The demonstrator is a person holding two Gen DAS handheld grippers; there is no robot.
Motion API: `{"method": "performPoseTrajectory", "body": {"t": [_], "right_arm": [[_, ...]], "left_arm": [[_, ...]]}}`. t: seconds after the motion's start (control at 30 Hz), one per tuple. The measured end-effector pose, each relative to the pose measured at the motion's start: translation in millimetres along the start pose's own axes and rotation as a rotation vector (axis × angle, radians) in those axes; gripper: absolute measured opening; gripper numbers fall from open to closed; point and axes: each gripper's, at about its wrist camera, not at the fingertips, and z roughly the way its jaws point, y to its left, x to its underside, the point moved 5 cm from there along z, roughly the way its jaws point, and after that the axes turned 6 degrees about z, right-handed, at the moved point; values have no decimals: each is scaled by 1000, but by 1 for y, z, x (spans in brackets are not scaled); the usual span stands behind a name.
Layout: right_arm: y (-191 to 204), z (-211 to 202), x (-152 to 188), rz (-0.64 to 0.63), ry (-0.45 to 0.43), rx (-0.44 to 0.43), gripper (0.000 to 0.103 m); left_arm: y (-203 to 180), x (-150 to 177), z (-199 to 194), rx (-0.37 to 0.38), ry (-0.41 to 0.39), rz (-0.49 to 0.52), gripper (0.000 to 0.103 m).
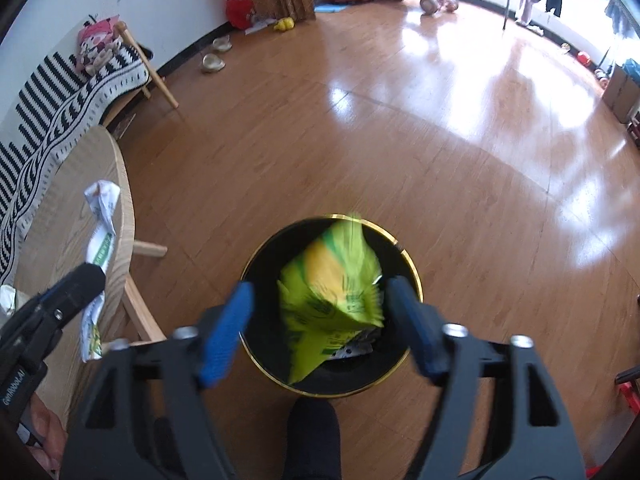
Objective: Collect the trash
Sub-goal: 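Carry both items over the black bin and open both tools to drop them, then move both tools back over the remaining trash on the table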
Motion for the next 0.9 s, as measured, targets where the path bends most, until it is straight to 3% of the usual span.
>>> {"method": "performPoseTrajectory", "body": {"t": [0.4,0.47,0.5,0.53,0.8,0.9], "right_arm": [[-19,-15,-8,96,-60,29,83],[-24,-19,-10,121,-80,33,83],[-27,-21,-11,128,-86,31,83],[-29,-22,-11,134,-88,29,83],[-14,-19,-8,93,-72,19,83],[-2,-21,-8,71,-74,6,83]], "left_arm": [[-6,-2,11,92,-1,0,13],[-10,-3,15,102,2,7,24],[-11,-3,16,96,6,8,50],[-11,-3,17,89,2,3,69],[4,-8,8,59,-17,-48,72],[19,-8,-1,3,-15,-77,83]]}}
